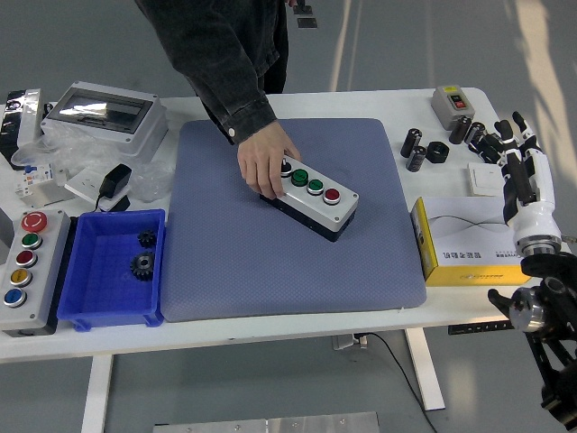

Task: Pick up the button,place it on the desk,press the button,press the button

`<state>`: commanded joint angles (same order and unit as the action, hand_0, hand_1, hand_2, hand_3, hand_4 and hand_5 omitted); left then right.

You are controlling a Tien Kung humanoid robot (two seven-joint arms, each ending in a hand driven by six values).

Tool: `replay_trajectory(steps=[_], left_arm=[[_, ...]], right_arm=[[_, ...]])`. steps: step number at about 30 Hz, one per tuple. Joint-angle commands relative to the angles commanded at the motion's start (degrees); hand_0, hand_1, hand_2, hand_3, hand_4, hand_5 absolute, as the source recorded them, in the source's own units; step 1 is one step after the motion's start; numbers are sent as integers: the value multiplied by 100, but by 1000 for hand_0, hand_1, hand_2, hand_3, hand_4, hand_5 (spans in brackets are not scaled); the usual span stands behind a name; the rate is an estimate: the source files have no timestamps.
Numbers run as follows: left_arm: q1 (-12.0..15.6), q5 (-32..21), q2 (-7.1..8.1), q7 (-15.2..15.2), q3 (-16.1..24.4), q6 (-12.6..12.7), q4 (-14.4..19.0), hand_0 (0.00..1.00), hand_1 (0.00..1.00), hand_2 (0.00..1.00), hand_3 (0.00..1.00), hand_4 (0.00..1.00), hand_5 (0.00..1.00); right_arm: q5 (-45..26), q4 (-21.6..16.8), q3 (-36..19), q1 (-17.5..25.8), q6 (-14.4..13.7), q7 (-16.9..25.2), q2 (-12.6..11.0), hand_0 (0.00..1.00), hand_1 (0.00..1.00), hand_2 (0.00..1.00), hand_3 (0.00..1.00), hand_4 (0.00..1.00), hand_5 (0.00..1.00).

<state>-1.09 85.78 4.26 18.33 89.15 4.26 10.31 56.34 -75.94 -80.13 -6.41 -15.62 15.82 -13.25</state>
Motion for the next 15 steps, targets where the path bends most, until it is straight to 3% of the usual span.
replay_trajectory(steps=[4, 8, 12, 15], left_arm=[[1, 25, -29, 19, 31, 4, 0, 641, 590, 538, 605, 618, 210], [44, 84, -8, 80, 134, 55, 0, 641, 590, 538, 606, 619, 210], [68, 148, 21, 134, 219, 86, 0, 641, 590, 538, 606, 619, 210], [55, 151, 44, 142, 230, 94, 0, 641, 590, 539, 607, 619, 211]], right_arm=[[296, 24, 63, -3, -305, -145, 4, 882, 858, 888, 980, 998, 681], [1190, -155, 327, -249, -768, -908, -162, 881, 856, 892, 980, 998, 674], [2050, -245, 755, -711, -347, -1767, -267, 881, 856, 892, 980, 998, 674], [2727, -238, 1179, -1129, 24, -2440, -198, 878, 858, 892, 978, 998, 661]])
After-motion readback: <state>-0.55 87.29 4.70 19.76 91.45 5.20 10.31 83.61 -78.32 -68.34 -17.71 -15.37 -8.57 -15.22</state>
